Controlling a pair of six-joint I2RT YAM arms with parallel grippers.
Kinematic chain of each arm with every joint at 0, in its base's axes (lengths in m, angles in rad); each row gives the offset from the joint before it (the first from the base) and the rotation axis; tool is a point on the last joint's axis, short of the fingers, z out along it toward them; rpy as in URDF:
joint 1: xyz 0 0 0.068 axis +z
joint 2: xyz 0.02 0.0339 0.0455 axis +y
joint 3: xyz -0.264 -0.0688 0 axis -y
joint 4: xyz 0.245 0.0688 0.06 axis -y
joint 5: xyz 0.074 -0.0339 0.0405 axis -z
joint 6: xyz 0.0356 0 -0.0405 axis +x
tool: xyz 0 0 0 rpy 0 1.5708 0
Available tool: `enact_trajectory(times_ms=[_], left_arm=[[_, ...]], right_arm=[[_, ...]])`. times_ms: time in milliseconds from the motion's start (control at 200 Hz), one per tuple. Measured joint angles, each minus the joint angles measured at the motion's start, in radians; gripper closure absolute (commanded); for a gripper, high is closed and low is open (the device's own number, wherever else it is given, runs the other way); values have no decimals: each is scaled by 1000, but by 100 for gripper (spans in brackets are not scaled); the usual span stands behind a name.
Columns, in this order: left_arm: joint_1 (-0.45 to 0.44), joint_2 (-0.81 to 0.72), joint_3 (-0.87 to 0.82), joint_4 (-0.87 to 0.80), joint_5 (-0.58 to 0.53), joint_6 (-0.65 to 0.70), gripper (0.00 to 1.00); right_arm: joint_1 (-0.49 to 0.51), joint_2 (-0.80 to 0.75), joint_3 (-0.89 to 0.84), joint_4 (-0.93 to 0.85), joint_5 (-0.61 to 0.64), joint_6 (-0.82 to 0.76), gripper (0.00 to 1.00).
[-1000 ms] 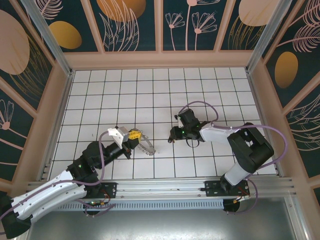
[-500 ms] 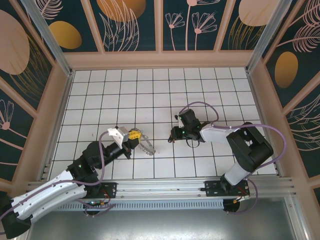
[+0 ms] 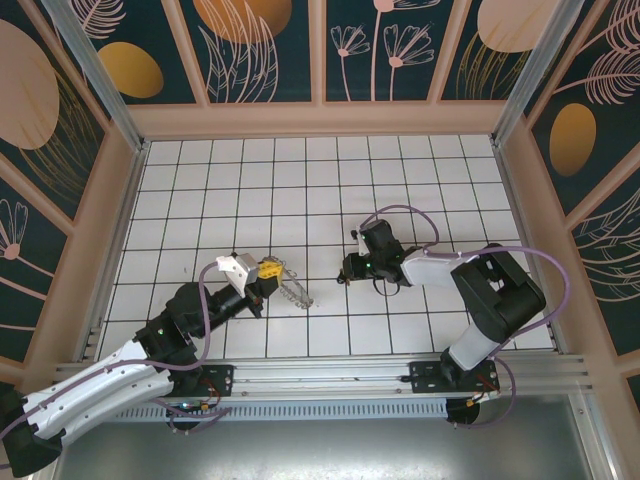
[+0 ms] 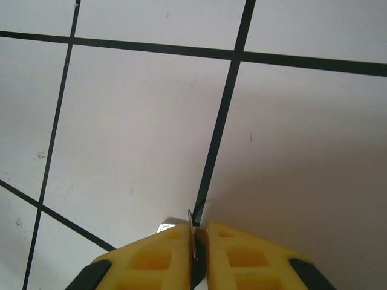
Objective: Put the keys on the keyring
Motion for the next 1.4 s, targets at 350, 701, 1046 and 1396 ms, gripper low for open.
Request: enact_trajectory(times_ms=[350,701,1046,1396], left_arm=[[0,0,0,-4,-4,0,100],[0,34,31,-50,18,0,100],[0,145,175,-117,235,66,100],[0,174,207,-165,432,171,100]], right_arm=[[0,-27,-48,61,-9,-11,100],[107,-443,-193,125,8,-192,100],[216,-918,-279,123,-69,-394,100],[257,-1036,-320,167,-250,-431,100]])
